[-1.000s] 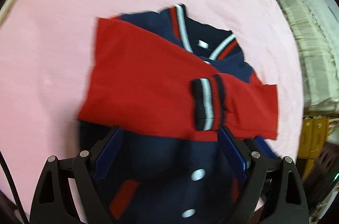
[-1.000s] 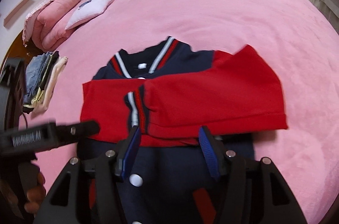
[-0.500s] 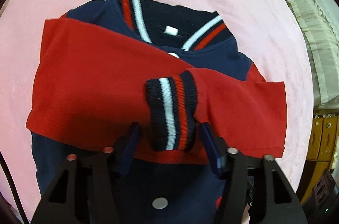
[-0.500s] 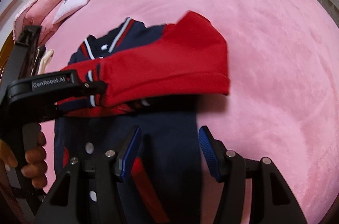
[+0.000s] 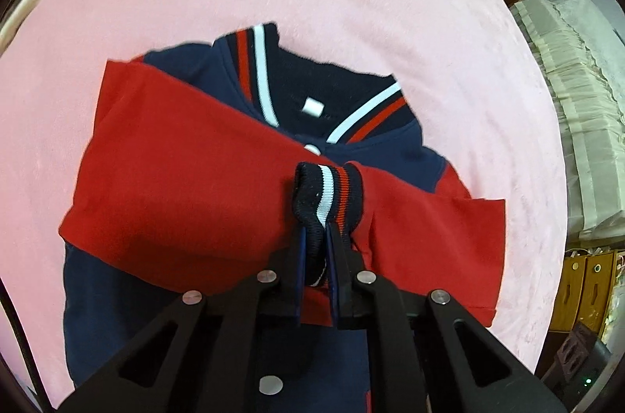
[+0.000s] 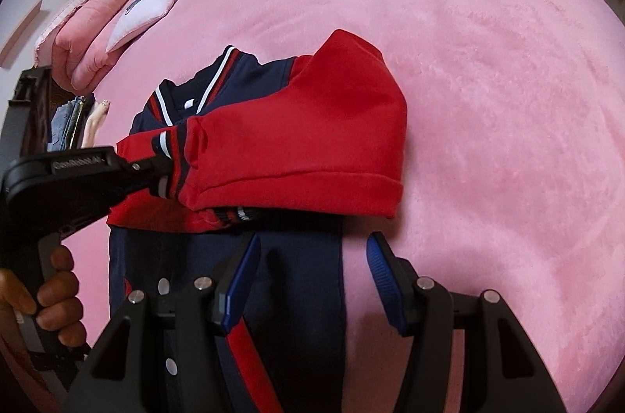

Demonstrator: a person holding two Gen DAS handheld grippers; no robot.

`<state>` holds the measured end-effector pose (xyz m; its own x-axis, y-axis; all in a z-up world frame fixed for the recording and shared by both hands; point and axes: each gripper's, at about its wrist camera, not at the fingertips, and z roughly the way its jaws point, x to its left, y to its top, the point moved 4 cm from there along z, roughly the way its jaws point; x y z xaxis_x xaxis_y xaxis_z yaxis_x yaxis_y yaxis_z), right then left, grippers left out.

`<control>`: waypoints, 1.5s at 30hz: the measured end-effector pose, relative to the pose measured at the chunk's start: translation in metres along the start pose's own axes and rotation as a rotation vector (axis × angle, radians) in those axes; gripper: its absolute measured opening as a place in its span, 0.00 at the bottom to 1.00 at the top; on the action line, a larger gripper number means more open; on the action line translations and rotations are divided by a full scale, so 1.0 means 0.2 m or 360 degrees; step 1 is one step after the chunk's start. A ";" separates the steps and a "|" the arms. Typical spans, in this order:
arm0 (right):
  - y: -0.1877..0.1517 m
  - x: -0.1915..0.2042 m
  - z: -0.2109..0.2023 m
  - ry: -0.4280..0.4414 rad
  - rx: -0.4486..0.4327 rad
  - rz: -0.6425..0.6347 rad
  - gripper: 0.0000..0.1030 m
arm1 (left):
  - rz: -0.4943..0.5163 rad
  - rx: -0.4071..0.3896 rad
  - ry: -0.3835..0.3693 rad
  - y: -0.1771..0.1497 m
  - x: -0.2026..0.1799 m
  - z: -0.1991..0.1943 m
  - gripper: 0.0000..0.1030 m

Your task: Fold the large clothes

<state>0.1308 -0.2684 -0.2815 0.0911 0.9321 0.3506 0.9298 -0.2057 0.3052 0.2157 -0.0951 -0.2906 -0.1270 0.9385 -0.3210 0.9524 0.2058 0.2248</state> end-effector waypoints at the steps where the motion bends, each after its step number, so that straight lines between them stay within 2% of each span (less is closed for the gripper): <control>1: 0.00 0.00 0.00 0.0003 0.0000 0.0004 0.55 | 0.0009 -0.0010 -0.0008 0.00 -0.01 -0.02 0.07; 9: 0.01 -0.02 0.00 0.0009 -0.0007 0.0025 0.55 | -0.0034 -0.0181 -0.0140 0.13 -0.12 -0.22 0.06; 14: 0.02 -0.01 0.00 0.0028 -0.0004 0.0026 0.55 | -0.0025 -0.0327 -0.0217 0.25 -0.13 -0.45 0.06; 17: 0.03 0.01 -0.02 0.0144 -0.0006 0.0062 0.55 | -0.0033 -0.0388 -0.0251 0.30 -0.08 -0.58 0.06; 19: 0.04 0.02 -0.06 0.0251 -0.0068 0.0122 0.55 | -0.0055 -0.0434 -0.0273 0.35 -0.06 -0.67 0.06; 20: 0.05 0.03 -0.06 0.0237 -0.0086 0.0137 0.60 | -0.0059 -0.0461 -0.0275 0.37 -0.05 -0.71 0.06; 22: 0.07 0.03 -0.04 0.0078 -0.0091 0.0124 0.65 | -0.0059 -0.0501 -0.0271 0.39 -0.04 -0.77 0.06; 26: 0.09 0.06 0.03 -0.0009 -0.0048 0.0044 0.65 | -0.0109 -0.0566 -0.0257 0.45 0.04 -0.87 0.06; 30: 0.10 0.08 0.05 -0.0056 -0.0049 -0.0016 0.65 | -0.0166 -0.0536 -0.0180 0.43 0.14 -0.85 0.06; 38: 0.10 0.04 0.06 -0.0185 -0.0079 -0.0045 0.65 | -0.0270 -0.0253 0.0094 0.17 0.48 -0.55 0.05; 42: 0.09 0.00 0.07 -0.0179 -0.0069 -0.0003 0.65 | -0.0319 -0.0116 0.0210 0.05 0.64 -0.37 0.05; 45: 0.09 0.01 0.05 -0.0195 -0.0057 -0.0014 0.65 | -0.0350 -0.0039 0.0246 0.00 0.70 -0.30 0.05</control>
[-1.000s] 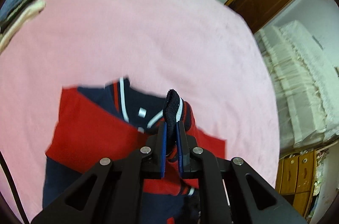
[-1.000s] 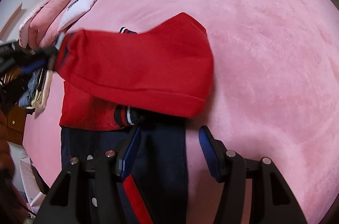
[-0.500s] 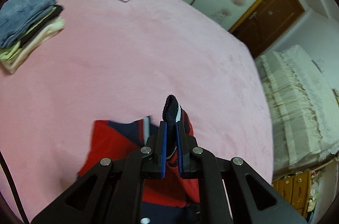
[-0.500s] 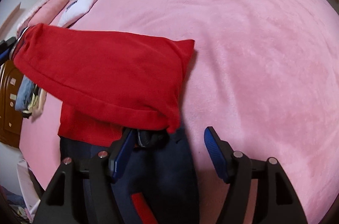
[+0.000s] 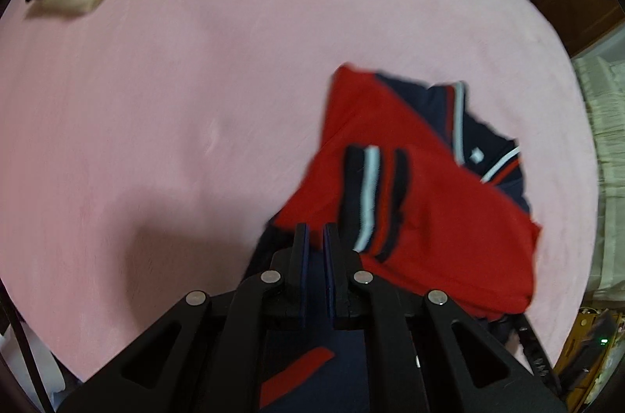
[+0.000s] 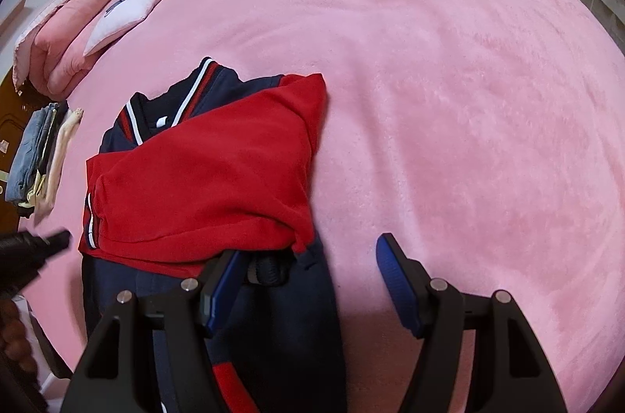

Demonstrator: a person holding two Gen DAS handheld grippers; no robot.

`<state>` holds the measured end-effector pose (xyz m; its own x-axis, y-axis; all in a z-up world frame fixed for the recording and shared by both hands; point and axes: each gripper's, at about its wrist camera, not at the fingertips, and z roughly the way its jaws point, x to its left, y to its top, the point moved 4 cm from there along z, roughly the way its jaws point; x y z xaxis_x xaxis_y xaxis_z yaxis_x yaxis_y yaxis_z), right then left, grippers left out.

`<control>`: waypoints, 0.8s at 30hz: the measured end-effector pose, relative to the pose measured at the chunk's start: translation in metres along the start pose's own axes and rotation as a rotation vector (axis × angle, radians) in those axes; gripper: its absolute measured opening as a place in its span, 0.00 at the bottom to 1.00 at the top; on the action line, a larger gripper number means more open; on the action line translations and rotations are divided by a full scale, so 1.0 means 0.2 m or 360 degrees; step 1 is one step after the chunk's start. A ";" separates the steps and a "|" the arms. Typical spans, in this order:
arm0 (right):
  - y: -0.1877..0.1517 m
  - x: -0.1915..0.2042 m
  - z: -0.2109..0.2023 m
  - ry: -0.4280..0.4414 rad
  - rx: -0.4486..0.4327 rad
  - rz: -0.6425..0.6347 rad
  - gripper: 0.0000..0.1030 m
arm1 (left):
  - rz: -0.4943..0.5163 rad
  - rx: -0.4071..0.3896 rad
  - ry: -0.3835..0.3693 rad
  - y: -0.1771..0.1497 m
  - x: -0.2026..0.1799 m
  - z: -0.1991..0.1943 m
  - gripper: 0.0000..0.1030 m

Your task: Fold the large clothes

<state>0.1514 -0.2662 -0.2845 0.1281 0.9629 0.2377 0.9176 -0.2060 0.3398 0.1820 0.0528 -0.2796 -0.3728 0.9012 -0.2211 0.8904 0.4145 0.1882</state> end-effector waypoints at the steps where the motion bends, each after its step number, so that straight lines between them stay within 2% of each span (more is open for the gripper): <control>1: 0.00 0.01 -0.01 -0.0009 0.0005 -0.0012 0.65 | -0.0007 0.0001 -0.0002 -0.01 0.01 0.00 0.05; 4: 0.00 0.04 -0.06 -0.0029 0.0006 -0.0047 0.65 | 0.0061 -0.0032 -0.0001 -0.02 -0.01 -0.01 0.05; 7: 0.01 0.07 -0.16 -0.0016 -0.0100 -0.0067 0.64 | 0.0192 -0.0049 -0.0109 -0.01 -0.12 -0.07 0.06; 9: 0.02 0.10 -0.23 0.0073 -0.0202 -0.0057 0.53 | 0.0297 -0.0036 -0.0204 -0.01 -0.21 -0.10 0.08; 11: 0.05 0.16 -0.26 0.0193 -0.0261 -0.0039 0.33 | 0.0391 0.0009 -0.0298 -0.02 -0.31 -0.09 0.09; 12: 0.06 0.18 -0.25 0.0241 -0.0264 -0.0039 0.27 | 0.0424 0.0035 -0.0308 -0.02 -0.35 -0.06 0.10; 13: 0.08 0.22 -0.23 0.0302 -0.0249 -0.0058 0.11 | 0.0444 0.0054 -0.0299 -0.01 -0.39 -0.04 0.10; 14: 0.08 0.25 -0.20 0.0341 -0.0233 -0.0077 0.00 | 0.0459 0.0075 -0.0282 -0.02 -0.42 -0.01 0.10; 17: 0.13 0.39 -0.07 0.0411 -0.0188 -0.0175 0.00 | 0.0440 0.0170 -0.0137 0.00 -0.47 0.11 0.10; 19: 0.15 0.42 0.02 0.0393 -0.0141 -0.0201 0.00 | 0.0409 0.0230 -0.0036 0.01 -0.45 0.20 0.10; 20: 0.15 0.43 0.05 0.0366 -0.0122 -0.0210 0.00 | 0.0386 0.0257 -0.0028 0.01 -0.44 0.24 0.10; 22: 0.16 0.38 0.13 0.0225 -0.0087 -0.0231 0.00 | 0.0334 0.0281 -0.0058 0.02 -0.41 0.28 0.10; 24: 0.18 0.29 0.15 0.0164 -0.0104 -0.0169 0.00 | 0.0315 0.0286 -0.0078 0.01 -0.39 0.29 0.09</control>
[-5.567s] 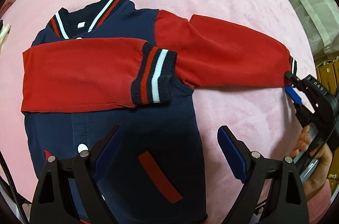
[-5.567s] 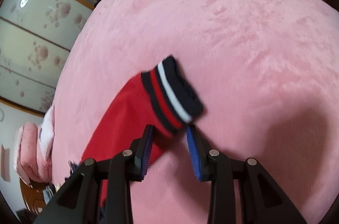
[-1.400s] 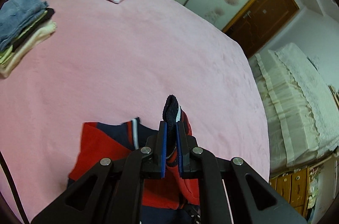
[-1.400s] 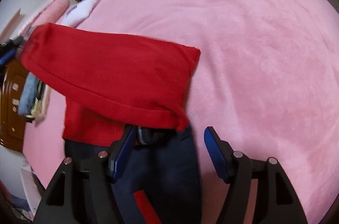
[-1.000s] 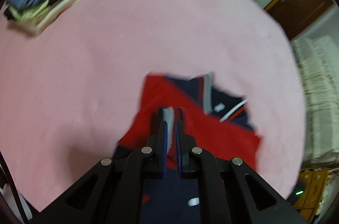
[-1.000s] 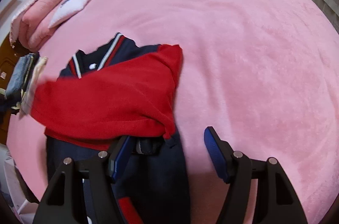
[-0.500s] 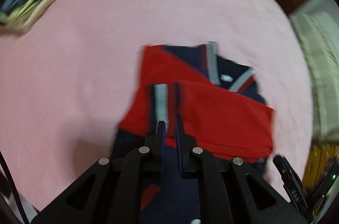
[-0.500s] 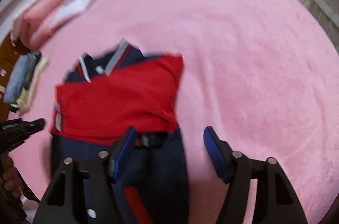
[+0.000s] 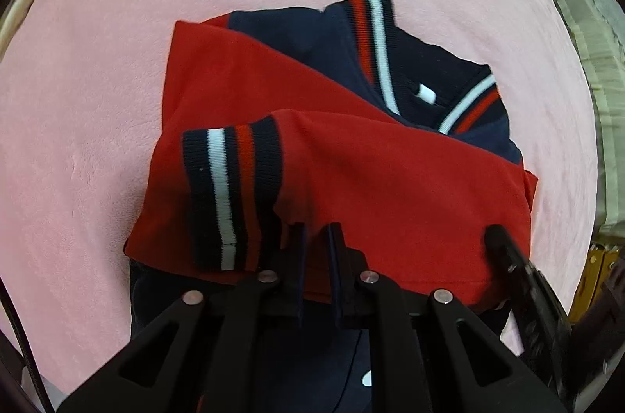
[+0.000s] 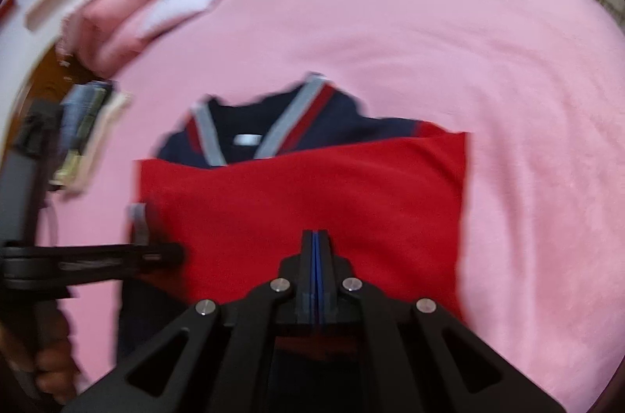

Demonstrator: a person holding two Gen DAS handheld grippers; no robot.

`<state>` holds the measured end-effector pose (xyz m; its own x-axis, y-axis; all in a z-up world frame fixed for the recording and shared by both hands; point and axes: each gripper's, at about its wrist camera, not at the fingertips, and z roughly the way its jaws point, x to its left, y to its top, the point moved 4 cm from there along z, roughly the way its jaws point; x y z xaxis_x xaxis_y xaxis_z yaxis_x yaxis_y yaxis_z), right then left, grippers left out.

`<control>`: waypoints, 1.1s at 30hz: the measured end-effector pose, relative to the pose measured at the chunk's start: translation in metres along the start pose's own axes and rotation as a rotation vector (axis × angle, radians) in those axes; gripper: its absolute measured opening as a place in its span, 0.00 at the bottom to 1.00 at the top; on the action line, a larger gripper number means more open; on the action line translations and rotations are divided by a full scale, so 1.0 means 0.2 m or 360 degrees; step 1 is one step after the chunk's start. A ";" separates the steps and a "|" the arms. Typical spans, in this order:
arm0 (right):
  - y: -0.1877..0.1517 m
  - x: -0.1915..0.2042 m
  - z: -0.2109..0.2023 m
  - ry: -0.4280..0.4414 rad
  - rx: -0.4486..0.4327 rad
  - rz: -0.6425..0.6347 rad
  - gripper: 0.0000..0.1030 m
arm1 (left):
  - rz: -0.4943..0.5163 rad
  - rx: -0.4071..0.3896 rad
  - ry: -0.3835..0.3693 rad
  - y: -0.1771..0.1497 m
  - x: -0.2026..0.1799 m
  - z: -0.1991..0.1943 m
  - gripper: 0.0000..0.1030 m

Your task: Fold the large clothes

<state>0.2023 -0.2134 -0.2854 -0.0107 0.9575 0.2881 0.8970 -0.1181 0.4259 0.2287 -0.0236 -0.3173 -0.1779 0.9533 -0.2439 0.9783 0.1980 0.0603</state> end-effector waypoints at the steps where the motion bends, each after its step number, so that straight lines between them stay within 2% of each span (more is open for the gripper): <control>1: 0.01 -0.06 -0.01 0.0059 -0.0010 0.0069 0.00 | 0.0004 -0.0002 -0.0011 0.00 0.01 0.00 0.08; 2: 0.01 -0.11 -0.02 0.0072 -0.0016 0.0123 0.00 | 0.0007 -0.0006 -0.0010 -0.01 0.01 0.00 0.05; 3: 0.01 -0.15 -0.04 -0.0004 -0.0034 0.0139 0.00 | 0.0009 -0.0008 -0.0008 -0.01 0.03 -0.01 0.04; 6: 0.02 -0.32 -0.11 -0.0419 -0.0073 0.0178 0.00 | -0.0020 -0.0006 -0.0023 -0.02 0.06 -0.01 0.03; 7: 0.02 -0.40 -0.13 -0.0433 -0.0073 0.0255 0.00 | -0.0028 -0.0005 -0.0029 -0.02 0.06 -0.02 0.03; 10: 0.04 -0.49 -0.21 -0.0342 -0.0131 0.0368 0.00 | 0.0016 -0.0013 0.0008 -0.03 0.04 -0.06 0.03; 12: 0.08 -0.46 -0.28 -0.0202 -0.0214 0.0351 0.00 | 0.0092 -0.0077 0.0040 -0.01 -0.02 -0.10 0.06; 14: 0.12 -0.39 -0.29 -0.0035 -0.0238 0.0306 0.00 | 0.0207 -0.0185 0.0059 0.00 -0.09 -0.16 0.13; 17: 0.16 -0.19 -0.21 0.0252 -0.0146 0.0179 0.00 | 0.0283 -0.0276 0.0030 0.05 -0.15 -0.22 0.23; 21: 0.14 0.08 -0.02 0.0391 0.0081 0.0003 0.00 | 0.0275 -0.0254 0.0045 0.13 -0.17 -0.18 0.23; 23: 0.08 0.18 0.07 0.0400 0.0209 -0.0082 0.00 | 0.0248 -0.0219 0.0080 0.15 -0.14 -0.14 0.23; 24: 0.06 0.22 0.12 0.0350 0.0251 -0.0162 0.00 | 0.0240 -0.0203 0.0098 0.16 -0.13 -0.12 0.23; 26: 0.06 0.27 0.16 0.0260 0.0240 -0.0259 0.00 | 0.0218 -0.0180 0.0143 0.17 -0.09 -0.08 0.23; 30: 0.10 0.13 0.17 0.0260 0.0180 -0.0088 0.00 | 0.0222 -0.0185 0.0148 0.15 -0.06 -0.08 0.23; 33: 0.16 -0.07 0.13 0.0102 0.0091 0.0049 0.00 | 0.0257 -0.0184 0.0173 0.15 -0.06 -0.06 0.23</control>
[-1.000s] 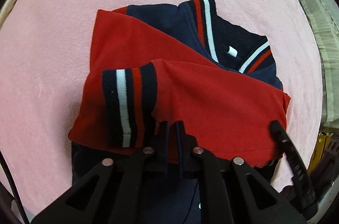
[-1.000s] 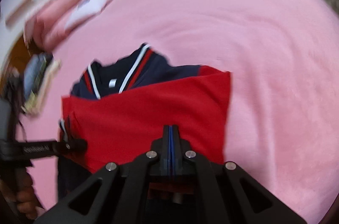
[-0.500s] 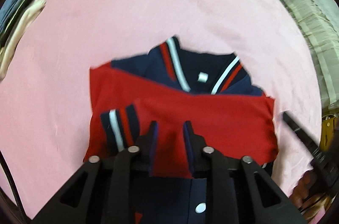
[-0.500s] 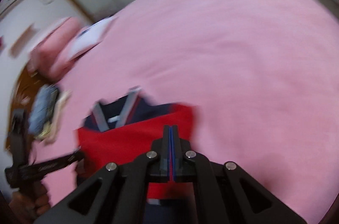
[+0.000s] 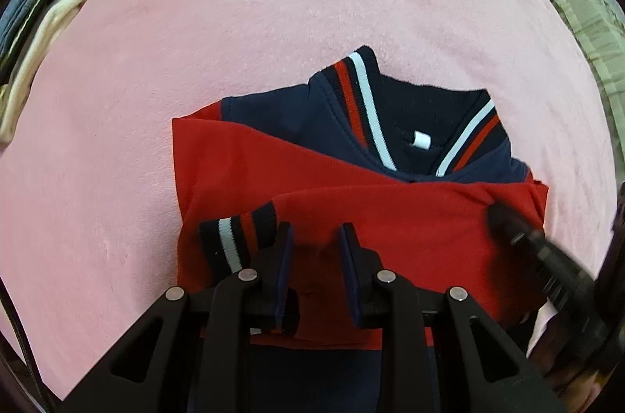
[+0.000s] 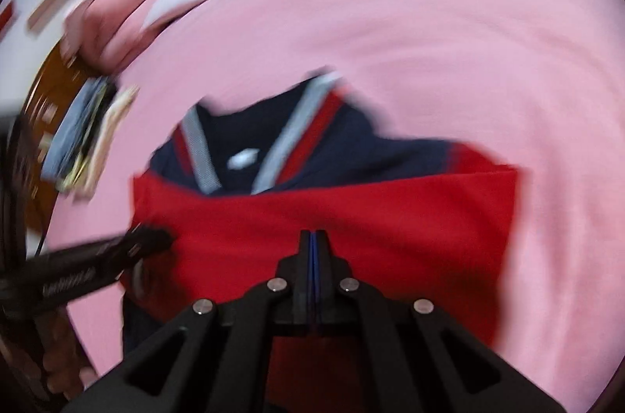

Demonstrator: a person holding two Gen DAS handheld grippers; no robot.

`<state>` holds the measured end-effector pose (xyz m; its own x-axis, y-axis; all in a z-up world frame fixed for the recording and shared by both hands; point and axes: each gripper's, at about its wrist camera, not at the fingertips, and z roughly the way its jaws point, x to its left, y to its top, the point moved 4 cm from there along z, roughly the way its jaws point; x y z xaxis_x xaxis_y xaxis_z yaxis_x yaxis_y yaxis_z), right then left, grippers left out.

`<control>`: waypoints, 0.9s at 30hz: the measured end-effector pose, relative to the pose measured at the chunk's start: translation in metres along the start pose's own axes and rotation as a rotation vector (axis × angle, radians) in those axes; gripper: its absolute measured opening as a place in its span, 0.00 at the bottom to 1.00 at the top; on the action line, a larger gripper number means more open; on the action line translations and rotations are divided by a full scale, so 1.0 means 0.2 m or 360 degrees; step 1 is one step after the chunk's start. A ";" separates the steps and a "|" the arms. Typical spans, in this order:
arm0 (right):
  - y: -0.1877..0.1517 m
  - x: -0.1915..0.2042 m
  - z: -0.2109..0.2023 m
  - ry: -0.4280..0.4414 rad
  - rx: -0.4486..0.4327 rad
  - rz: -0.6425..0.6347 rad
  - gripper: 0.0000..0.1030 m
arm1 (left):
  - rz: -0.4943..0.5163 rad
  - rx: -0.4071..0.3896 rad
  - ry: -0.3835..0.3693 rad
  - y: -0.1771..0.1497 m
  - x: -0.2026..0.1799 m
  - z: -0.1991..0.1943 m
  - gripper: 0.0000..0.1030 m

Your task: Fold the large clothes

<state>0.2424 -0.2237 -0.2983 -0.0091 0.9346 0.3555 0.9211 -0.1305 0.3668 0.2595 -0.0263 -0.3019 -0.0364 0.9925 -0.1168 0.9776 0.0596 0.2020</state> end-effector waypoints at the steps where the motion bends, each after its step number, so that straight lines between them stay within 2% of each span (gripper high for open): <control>1: 0.01 -0.06 -0.01 -0.0060 -0.0027 0.0031 0.00 | 0.0009 -0.0001 0.0002 -0.01 -0.01 -0.01 0.23; 4: 0.02 -0.22 -0.09 -0.0236 -0.0091 0.0128 0.00 | 0.0014 0.0008 -0.0002 -0.01 0.00 -0.02 0.23; 5: 0.02 -0.23 -0.09 -0.0230 -0.0101 0.0146 0.00 | 0.0013 0.0013 -0.0001 0.00 -0.01 -0.01 0.23; 7: 0.01 -0.26 -0.15 -0.0371 -0.0120 0.0217 0.00 | 0.0023 0.0017 0.0009 -0.01 -0.01 -0.02 0.23; 8: 0.01 -0.25 -0.18 -0.0386 -0.0135 0.0226 0.01 | 0.0035 0.0019 0.0017 -0.01 -0.01 -0.03 0.23; 11: -0.03 -0.20 -0.29 -0.0132 -0.0251 0.0262 0.03 | 0.0112 0.0009 0.0034 -0.02 0.00 -0.10 0.23; 13: -0.07 -0.14 -0.30 -0.0006 -0.0229 0.0266 0.03 | 0.0182 0.0019 0.0005 -0.05 -0.02 -0.14 0.23; 14: -0.10 -0.11 -0.29 -0.0008 -0.0179 0.0245 0.03 | 0.0219 0.0036 -0.0015 -0.08 -0.03 -0.15 0.23; 15: -0.14 -0.09 -0.26 -0.0081 -0.0109 0.0204 0.03 | 0.0255 0.0055 -0.0022 -0.10 -0.03 -0.16 0.23; 17: -0.20 -0.10 -0.25 -0.0240 -0.0066 0.0143 0.00 | 0.0312 0.0076 -0.0021 -0.13 -0.02 -0.16 0.23; 20: -0.26 -0.15 -0.32 -0.0549 -0.0152 0.0243 0.00 | 0.0424 0.0084 0.0048 -0.19 0.02 -0.19 0.23; 21: -0.28 -0.19 -0.36 -0.0690 -0.0163 0.0318 0.00 | 0.0448 0.0085 0.0045 -0.22 0.05 -0.21 0.23; 22: -0.30 -0.21 -0.38 -0.0718 -0.0173 0.0376 0.03 | 0.0468 0.0091 0.0027 -0.24 0.07 -0.22 0.23; 25: -0.41 -0.30 -0.52 -0.0585 -0.0247 0.0608 0.03 | 0.0472 0.0099 0.0009 -0.30 0.15 -0.26 0.23; 27: -0.49 -0.31 -0.57 -0.0553 -0.0254 0.0669 0.03 | 0.0447 0.0093 0.0019 -0.34 0.22 -0.29 0.25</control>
<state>0.1095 -0.3070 -0.2590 0.4990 0.8420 0.2053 0.7473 -0.5380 0.3901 0.1786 0.0193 -0.2643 0.2353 0.9705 -0.0528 0.9600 -0.2237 0.1682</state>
